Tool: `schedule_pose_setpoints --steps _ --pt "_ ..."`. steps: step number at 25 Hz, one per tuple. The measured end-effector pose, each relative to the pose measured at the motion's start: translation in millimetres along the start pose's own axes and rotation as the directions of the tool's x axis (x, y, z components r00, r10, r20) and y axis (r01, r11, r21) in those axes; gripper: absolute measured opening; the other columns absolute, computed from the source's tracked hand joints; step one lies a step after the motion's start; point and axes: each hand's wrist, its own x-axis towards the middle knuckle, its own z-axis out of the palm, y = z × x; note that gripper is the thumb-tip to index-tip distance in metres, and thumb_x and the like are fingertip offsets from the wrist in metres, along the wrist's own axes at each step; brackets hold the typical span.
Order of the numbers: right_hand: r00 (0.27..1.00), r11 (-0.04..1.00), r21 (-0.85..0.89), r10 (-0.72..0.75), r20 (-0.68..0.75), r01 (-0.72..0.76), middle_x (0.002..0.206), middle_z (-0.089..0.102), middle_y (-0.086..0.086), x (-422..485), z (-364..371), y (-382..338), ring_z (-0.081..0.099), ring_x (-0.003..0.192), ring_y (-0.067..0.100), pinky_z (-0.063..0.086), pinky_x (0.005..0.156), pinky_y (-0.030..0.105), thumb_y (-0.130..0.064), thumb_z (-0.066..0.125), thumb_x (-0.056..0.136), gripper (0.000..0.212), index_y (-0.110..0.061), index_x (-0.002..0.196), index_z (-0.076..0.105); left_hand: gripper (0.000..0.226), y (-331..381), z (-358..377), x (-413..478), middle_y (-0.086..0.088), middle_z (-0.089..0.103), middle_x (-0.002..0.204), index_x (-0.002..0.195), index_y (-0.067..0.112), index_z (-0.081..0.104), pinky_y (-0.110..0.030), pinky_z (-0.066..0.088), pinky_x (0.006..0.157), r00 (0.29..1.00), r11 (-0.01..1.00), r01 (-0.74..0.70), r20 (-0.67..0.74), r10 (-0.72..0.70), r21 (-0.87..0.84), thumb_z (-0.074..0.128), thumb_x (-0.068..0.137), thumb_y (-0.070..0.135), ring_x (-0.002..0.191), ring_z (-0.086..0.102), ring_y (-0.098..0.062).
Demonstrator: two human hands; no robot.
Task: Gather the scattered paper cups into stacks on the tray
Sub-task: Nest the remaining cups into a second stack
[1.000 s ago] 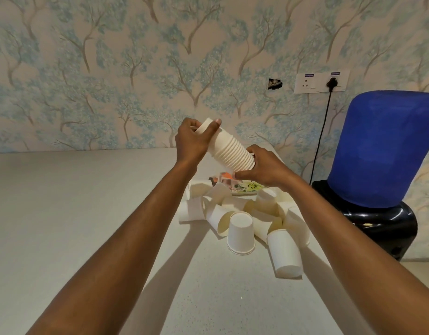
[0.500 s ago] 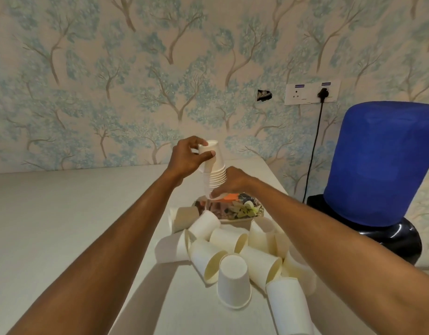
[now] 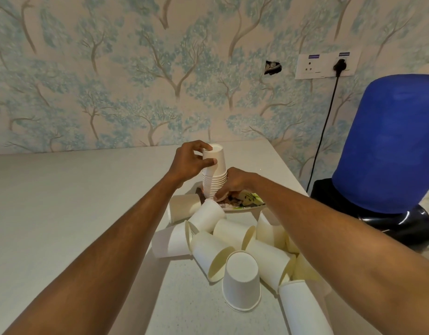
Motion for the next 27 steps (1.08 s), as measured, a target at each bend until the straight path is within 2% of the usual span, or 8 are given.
schedule_pose_setpoints --steps 5,7,9,11,15,19,24,27 --pt "0.998 0.999 -0.044 0.029 0.063 -0.026 0.107 0.068 0.012 -1 -4 -4 0.067 0.095 0.027 0.058 0.085 0.039 -0.011 0.085 0.067 0.055 -0.006 0.117 0.061 0.037 2 -1 0 -0.009 0.063 0.118 0.109 0.009 0.069 -0.043 0.057 0.087 0.999 0.999 -0.03 0.036 0.028 0.036 0.082 0.075 0.011 0.1 0.065 -0.027" --pt "0.993 0.99 -0.124 0.079 0.083 -0.068 0.088 0.068 0.014 -5 -12 -5 0.065 0.074 0.024 0.057 0.065 0.032 -0.005 0.079 0.069 0.034 -0.003 0.1 0.065 0.033 6 -5 2 -0.009 0.064 0.12 0.108 0.008 0.071 -0.042 0.055 0.091 0.997 1.0 -0.006 0.072 0.005 0.014 0.081 0.076 0.011 0.104 0.064 -0.026" --pt "0.993 0.961 -0.257 0.115 0.037 -0.101 0.061 0.061 0.012 -12 -20 -14 0.052 0.05 0.021 0.045 0.051 0.028 -0.002 0.071 0.069 0.012 0.001 0.077 0.062 0.029 11 -15 0 -0.008 0.066 0.12 0.107 0.01 0.073 -0.037 0.052 0.093 0.998 1.0 0.004 0.066 -0.002 -0.025 0.078 0.079 0.011 0.107 0.064 -0.023" --pt "0.993 0.943 -0.311 0.109 -0.056 -0.121 0.05 0.058 0.008 -23 -29 -25 0.049 0.042 0.02 0.043 0.048 0.027 -0.003 0.068 0.072 0.013 0.0 0.067 0.056 0.027 18 -26 -5 -0.005 0.067 0.118 0.109 0.013 0.073 -0.029 0.05 0.088 1.0 0.998 0.012 0.011 -0.011 -0.068 0.075 0.082 0.015 0.105 0.064 -0.019" --pt "0.986 0.975 -0.205 0.055 -0.154 -0.087 0.07 0.068 0.014 -54 -36 -43 0.056 0.047 0.018 0.04 0.043 0.024 -0.012 0.067 0.081 0.016 -0.001 0.075 0.057 0.012 19 -48 -45 0.002 0.071 0.098 0.098 0.014 0.074 -0.025 0.05 0.082 0.991 0.99 0.035 -0.124 -0.052 -0.135 0.07 0.087 0.017 0.093 0.066 -0.013" --pt "0.997 0.999 -0.048 -0.004 -0.083 0.0 0.082 0.073 0.012 -81 -7 -49 0.065 0.058 0.017 0.047 0.048 0.022 -0.023 0.07 0.085 0.021 -0.004 0.089 0.061 0.01 3 -65 -109 0.0 0.073 0.088 0.088 0.016 0.074 -0.03 0.053 0.084 0.955 0.975 0.105 -0.253 -0.154 -0.198 0.066 0.088 0.009 0.088 0.067 -0.016" --pt "0.997 0.994 -0.099 0.027 -0.075 -0.034 0.072 0.062 0.006 -89 30 -51 0.059 0.055 0.015 0.044 0.04 0.02 -0.021 0.071 0.085 0.023 -0.01 0.076 0.053 0.012 -13 -71 -165 0.002 0.072 0.086 0.084 0.017 0.073 -0.025 0.049 0.075 0.925 0.963 0.191 -0.293 -0.241 -0.19 0.067 0.086 0.007 0.085 0.067 -0.014" --pt "0.996 0.994 -0.079 0.064 -0.069 -0.069 0.081 0.062 0.011 -94 38 -49 0.062 0.061 0.02 0.048 0.042 0.023 -0.012 0.068 0.087 0.018 -0.008 0.081 0.052 0.012 -14 -72 -182 0.004 0.072 0.085 0.083 0.017 0.072 -0.023 0.049 0.073 0.923 0.964 0.209 -0.291 -0.251 -0.166 0.066 0.086 0.007 0.085 0.066 -0.012"
